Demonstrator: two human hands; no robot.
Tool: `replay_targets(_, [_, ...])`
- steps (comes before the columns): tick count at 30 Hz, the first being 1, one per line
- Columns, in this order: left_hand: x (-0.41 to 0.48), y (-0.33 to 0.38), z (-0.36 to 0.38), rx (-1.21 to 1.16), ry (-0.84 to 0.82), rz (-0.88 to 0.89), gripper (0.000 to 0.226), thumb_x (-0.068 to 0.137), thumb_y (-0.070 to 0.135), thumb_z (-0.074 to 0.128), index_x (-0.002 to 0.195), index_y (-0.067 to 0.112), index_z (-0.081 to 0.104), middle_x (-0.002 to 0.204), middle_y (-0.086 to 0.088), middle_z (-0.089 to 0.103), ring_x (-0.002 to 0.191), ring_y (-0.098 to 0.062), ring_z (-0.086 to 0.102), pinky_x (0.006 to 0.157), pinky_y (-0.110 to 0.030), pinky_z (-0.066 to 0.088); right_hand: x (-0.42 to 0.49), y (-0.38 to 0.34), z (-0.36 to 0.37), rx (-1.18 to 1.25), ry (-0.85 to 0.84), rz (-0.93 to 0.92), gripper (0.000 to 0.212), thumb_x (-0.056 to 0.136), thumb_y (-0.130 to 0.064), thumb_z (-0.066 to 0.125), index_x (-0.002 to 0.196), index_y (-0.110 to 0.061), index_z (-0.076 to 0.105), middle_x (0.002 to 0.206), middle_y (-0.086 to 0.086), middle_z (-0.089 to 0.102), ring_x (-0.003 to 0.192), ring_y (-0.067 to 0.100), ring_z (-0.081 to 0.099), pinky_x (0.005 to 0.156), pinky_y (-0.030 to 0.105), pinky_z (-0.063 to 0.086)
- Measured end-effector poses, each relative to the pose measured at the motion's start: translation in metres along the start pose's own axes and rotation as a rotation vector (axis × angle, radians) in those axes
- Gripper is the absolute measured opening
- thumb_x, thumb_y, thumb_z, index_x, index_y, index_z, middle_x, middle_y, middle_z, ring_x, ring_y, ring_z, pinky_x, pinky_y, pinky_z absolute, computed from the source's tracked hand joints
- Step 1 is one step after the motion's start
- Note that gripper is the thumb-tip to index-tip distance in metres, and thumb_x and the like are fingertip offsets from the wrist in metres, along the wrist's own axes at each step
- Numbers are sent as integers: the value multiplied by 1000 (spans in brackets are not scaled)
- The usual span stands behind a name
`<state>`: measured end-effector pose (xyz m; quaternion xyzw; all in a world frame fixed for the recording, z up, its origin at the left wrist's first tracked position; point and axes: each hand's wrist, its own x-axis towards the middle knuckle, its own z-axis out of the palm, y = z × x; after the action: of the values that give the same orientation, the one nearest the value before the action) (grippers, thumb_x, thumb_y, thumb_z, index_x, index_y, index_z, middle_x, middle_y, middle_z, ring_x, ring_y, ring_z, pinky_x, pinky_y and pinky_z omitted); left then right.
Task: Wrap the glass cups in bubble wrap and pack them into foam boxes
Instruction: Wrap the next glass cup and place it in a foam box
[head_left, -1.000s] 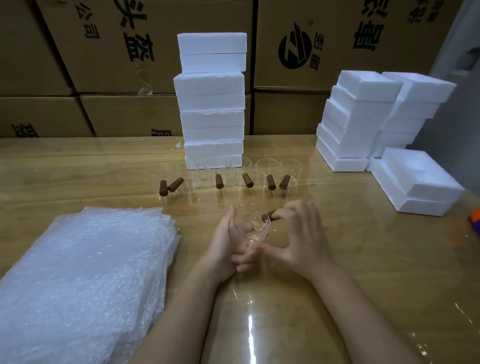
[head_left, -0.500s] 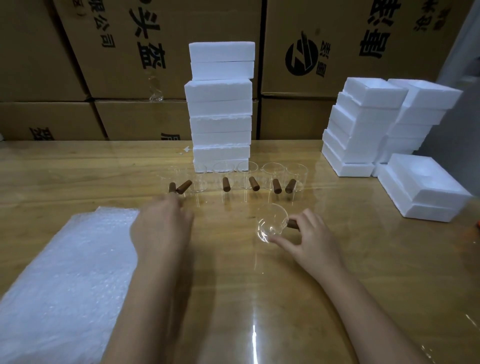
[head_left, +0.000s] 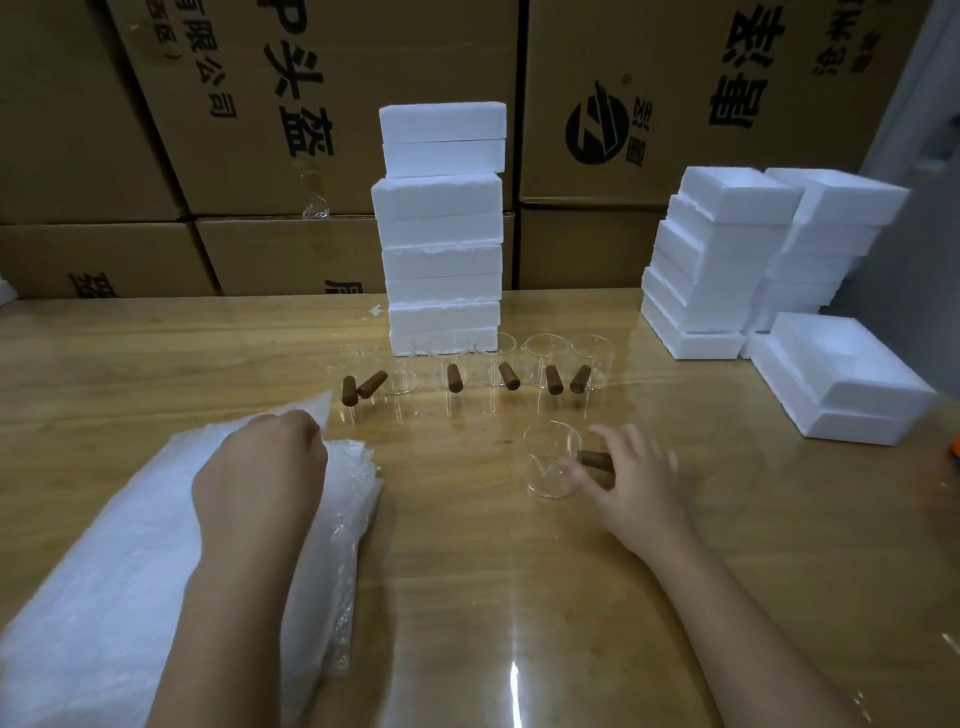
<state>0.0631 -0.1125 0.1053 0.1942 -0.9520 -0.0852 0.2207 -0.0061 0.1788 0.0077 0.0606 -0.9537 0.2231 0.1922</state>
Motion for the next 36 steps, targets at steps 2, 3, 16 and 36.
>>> replay_targets(2, [1,4,-18,-63,-10,150,20,96,18,47,86,17,64,81,0,65,72,-21,56,56,-29,41,1,-12,-11,123,165,-38,66,80,-67,37,126,-22,56,118,-4,54,114,16,47,97,31,26])
replay_targets(3, [1,7,-28,-101,-55,249,18,96,21,48,89,21,65,83,7,66,73,-15,57,57,-25,41,1,-20,-18,212,234,-75,57,84,-58,44,126,-22,57,120,-7,54,116,12,46,100,33,28])
replay_targets(16, [8,48,-67,-607,-182,756,24,91,13,59,93,36,62,88,23,67,88,6,61,76,-6,43,19,-79,-115,509,-443,-440,9,83,-39,66,82,-47,70,81,-19,61,80,3,47,75,16,37])
replay_targets(36, [14,88,-23,-576,-505,613,33,77,58,50,87,31,67,79,16,67,77,3,62,69,-36,55,32,-104,-91,974,-331,-71,18,91,-19,61,83,-5,52,62,-12,60,57,-3,56,55,10,42])
